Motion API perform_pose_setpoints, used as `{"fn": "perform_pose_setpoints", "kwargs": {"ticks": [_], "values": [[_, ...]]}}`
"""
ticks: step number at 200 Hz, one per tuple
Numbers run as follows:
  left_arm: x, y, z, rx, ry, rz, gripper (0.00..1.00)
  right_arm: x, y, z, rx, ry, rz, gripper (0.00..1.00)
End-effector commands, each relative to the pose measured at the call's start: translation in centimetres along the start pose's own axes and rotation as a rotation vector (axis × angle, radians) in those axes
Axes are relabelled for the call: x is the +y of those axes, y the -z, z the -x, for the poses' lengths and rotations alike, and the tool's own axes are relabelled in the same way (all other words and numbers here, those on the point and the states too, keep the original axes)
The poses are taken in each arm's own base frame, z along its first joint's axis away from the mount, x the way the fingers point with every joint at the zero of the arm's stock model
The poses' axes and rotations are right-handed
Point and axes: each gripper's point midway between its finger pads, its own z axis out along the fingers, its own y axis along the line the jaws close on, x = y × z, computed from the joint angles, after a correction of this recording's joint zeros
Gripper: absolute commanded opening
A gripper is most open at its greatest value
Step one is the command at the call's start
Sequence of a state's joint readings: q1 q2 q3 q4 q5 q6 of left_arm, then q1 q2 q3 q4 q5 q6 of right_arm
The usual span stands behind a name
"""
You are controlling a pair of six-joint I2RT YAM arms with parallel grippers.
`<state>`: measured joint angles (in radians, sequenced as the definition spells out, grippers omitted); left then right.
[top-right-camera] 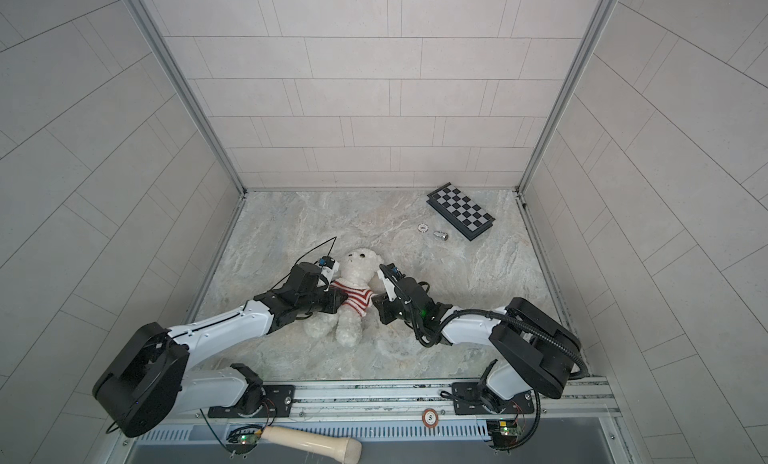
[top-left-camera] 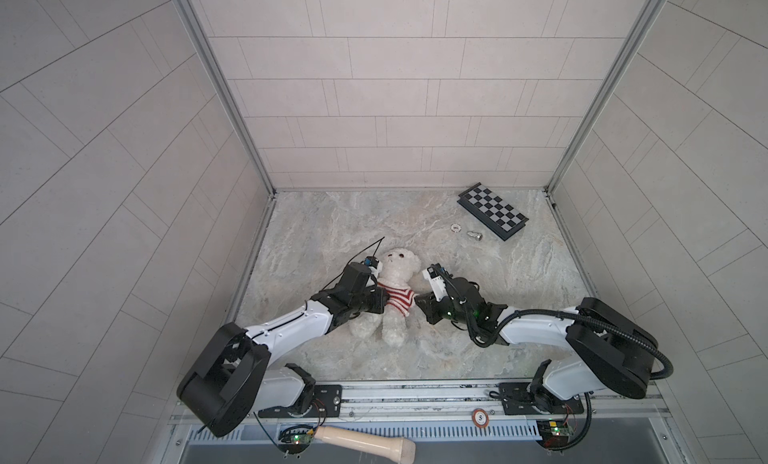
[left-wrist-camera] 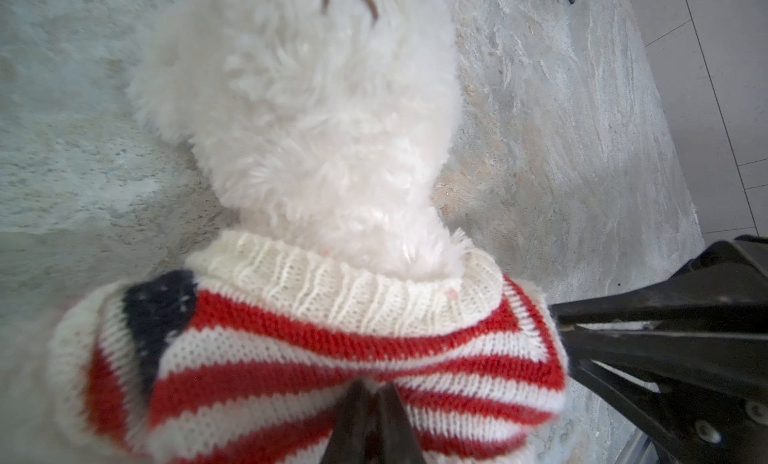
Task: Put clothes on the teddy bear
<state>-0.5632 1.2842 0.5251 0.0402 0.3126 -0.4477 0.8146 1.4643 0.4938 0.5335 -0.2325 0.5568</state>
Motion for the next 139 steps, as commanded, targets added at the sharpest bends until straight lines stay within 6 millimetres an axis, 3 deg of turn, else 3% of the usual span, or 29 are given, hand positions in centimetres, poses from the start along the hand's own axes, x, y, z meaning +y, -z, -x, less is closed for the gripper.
{"fn": "perform_pose_setpoints", "kwargs": {"ticks": [1,61,139], "values": [[1.9,-0.3,-2.4,0.069,0.018,0.061,0.12,1.0,-0.3,0.8,-0.026,0.013,0.032,0.17],[1.9,-0.3,-2.6,0.069,0.023,0.055,0.12,1.5,-1.0,0.4,-0.032,-0.006,0.054,0.35],[1.4,-0.6,-2.5,0.050,0.038,0.022,0.11,2.1,-2.4,0.4,-0.030,-0.048,0.096,0.48]]}}
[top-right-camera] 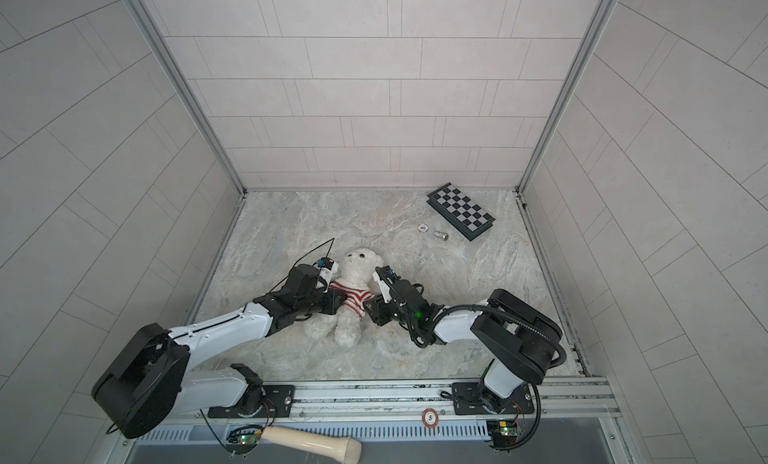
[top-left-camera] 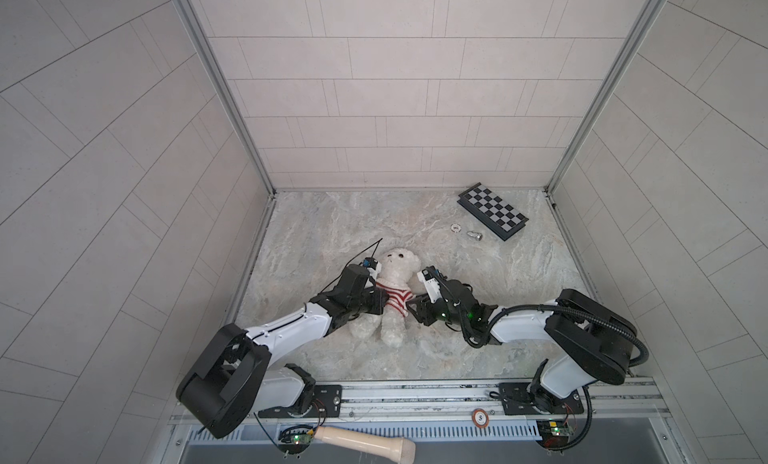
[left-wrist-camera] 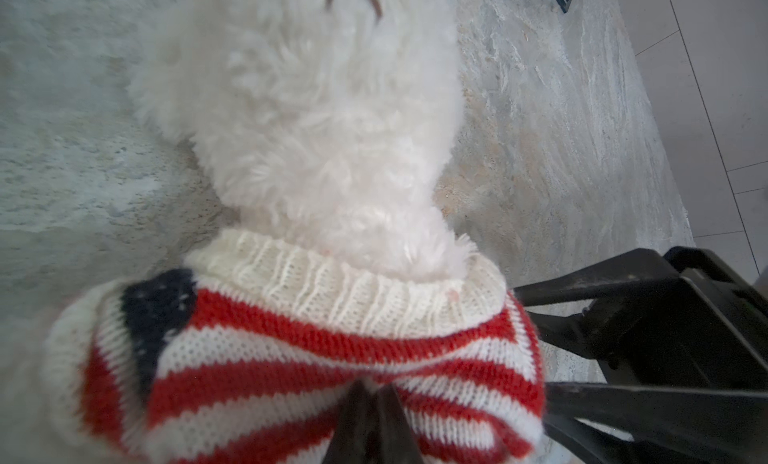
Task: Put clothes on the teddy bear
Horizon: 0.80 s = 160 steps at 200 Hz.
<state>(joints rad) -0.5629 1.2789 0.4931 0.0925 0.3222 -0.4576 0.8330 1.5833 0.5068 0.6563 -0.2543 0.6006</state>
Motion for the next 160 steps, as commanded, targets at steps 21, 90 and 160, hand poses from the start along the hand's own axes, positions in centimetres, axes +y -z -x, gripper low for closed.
{"fn": "perform_pose_setpoints", "kwargs": {"ticks": [21,90,160], "values": [[1.46,-0.44,-2.31,0.068,0.035,0.038,0.11,1.52,-0.52,1.15,-0.035,-0.022,0.056,0.49],[1.31,-0.50,-2.33,0.065,0.038,0.026,0.10,1.98,-0.88,1.13,-0.043,-0.066,0.098,0.50],[1.26,-0.66,-2.53,0.072,0.042,0.019,0.10,1.31,-0.80,0.89,-0.047,-0.071,0.068,0.53]]}}
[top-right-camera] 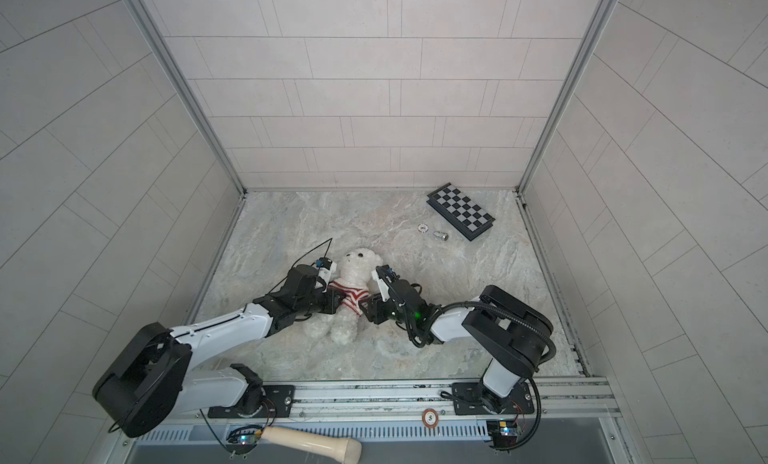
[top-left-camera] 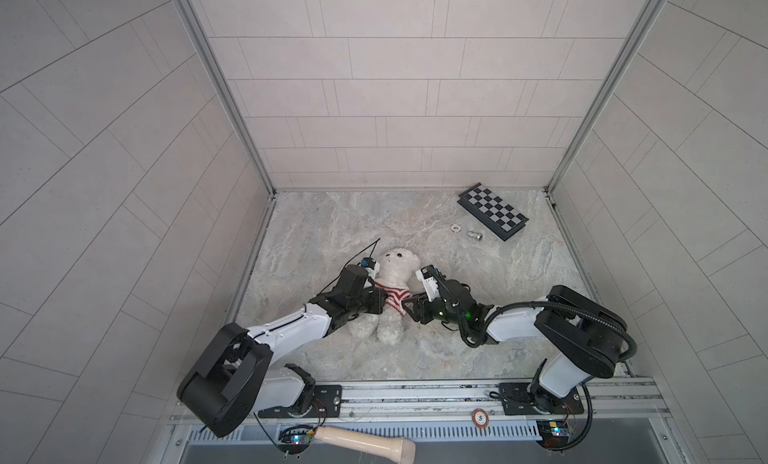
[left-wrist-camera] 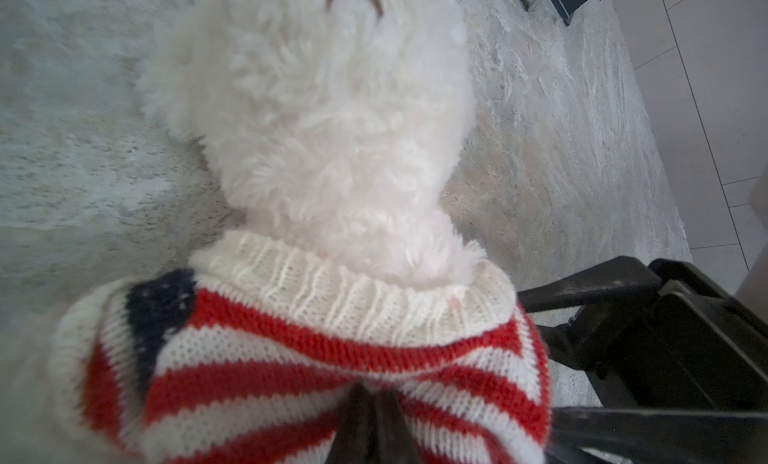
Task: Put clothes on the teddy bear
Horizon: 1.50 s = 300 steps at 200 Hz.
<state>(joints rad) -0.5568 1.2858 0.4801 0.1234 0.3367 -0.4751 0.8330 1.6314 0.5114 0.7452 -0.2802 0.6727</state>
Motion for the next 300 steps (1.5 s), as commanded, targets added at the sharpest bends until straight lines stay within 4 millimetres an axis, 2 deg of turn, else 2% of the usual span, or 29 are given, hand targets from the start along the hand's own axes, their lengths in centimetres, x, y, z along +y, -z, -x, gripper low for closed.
{"fn": "perform_pose_setpoints", "kwargs": {"ticks": [1,41,58,86,151,216,222,239,267,300], "values": [[1.3,-0.5,-2.4,0.077,0.022,0.034,0.10,0.7,-0.1,0.5,-0.023,-0.005,0.023,0.53],[1.3,-0.3,-2.5,0.075,0.025,0.034,0.09,0.4,0.0,0.4,-0.024,-0.001,0.007,0.49],[1.2,-0.2,-2.4,0.070,0.025,0.034,0.09,0.4,0.1,0.4,-0.027,-0.001,0.008,0.41],[1.2,0.1,-2.3,0.064,0.023,0.035,0.08,0.1,0.5,0.3,-0.026,0.006,-0.005,0.22],[1.1,0.6,-2.0,0.053,0.013,0.043,0.08,0.2,1.2,0.3,-0.017,0.044,-0.013,0.00],[2.1,1.3,-1.9,0.046,0.030,0.048,0.05,0.2,3.6,-0.8,0.025,0.118,-0.029,0.00],[3.0,1.4,-1.5,0.031,0.053,0.064,0.05,0.3,3.9,-0.8,0.024,0.131,-0.026,0.00],[3.5,1.6,-1.6,0.032,0.063,0.072,0.05,0.7,4.6,-0.9,0.026,0.175,-0.005,0.00],[4.2,2.1,-1.2,0.013,0.082,0.084,0.03,0.3,5.3,-1.5,0.052,0.219,-0.028,0.00],[3.6,2.8,-0.5,-0.004,0.061,0.070,0.06,1.2,5.2,-1.1,0.046,0.238,0.000,0.00]]}}
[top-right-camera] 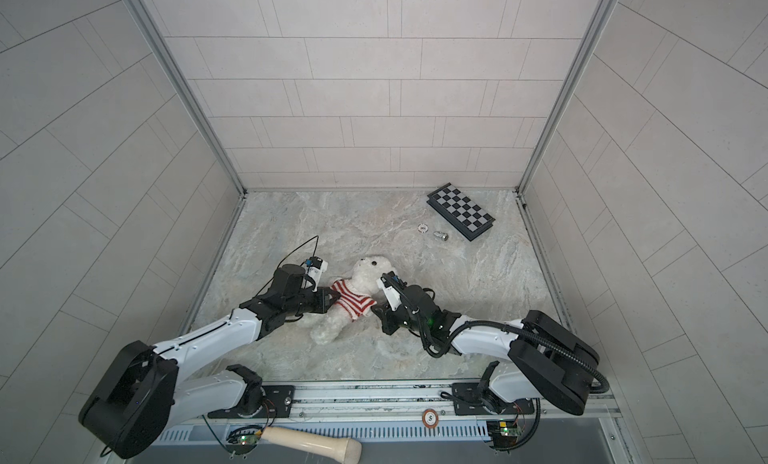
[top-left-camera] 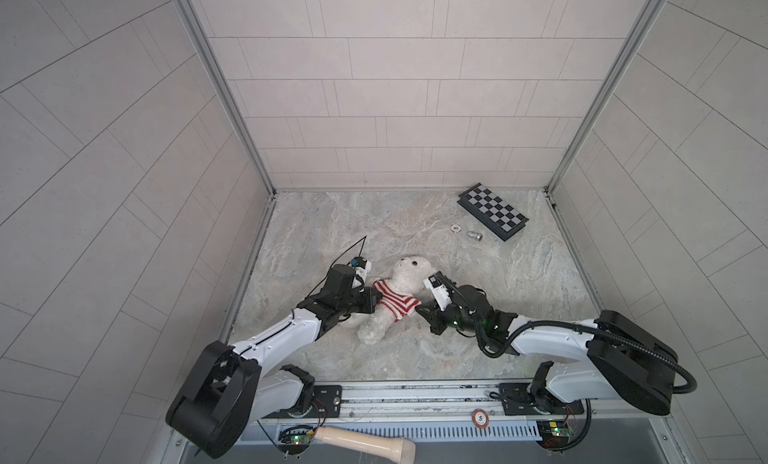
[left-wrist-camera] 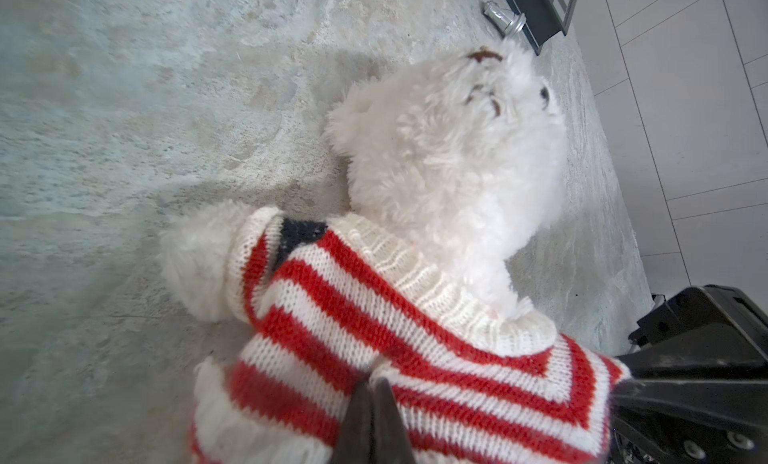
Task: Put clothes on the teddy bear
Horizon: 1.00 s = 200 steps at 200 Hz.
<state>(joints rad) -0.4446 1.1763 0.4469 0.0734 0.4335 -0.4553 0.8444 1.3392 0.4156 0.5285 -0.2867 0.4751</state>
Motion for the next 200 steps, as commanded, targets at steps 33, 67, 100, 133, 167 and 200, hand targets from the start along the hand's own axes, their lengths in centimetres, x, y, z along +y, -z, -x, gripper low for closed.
{"fn": "perform_pose_setpoints", "kwargs": {"ticks": [33,67,100,133,167,200], "values": [[-0.7,2.3,-0.2,0.001,-0.084,0.033,0.34,0.8,-0.1,0.0,0.002,0.048,0.023,0.00],[-5.2,3.1,-1.3,0.034,-0.181,-0.063,0.53,1.1,-0.3,0.3,-0.003,0.048,0.030,0.00],[-6.9,3.5,-0.7,0.009,-0.173,-0.095,0.59,1.7,-1.3,0.2,0.024,0.076,0.070,0.00],[-8.4,3.0,0.8,0.002,-0.163,-0.140,0.55,3.6,-2.2,0.8,0.053,0.131,0.164,0.00],[-6.4,0.8,1.0,0.021,-0.122,-0.059,0.41,4.7,-2.2,1.8,0.038,0.161,0.213,0.00],[-3.7,-1.0,0.9,0.033,-0.040,-0.021,0.30,4.1,-2.0,1.2,0.037,0.103,0.230,0.00]]}}
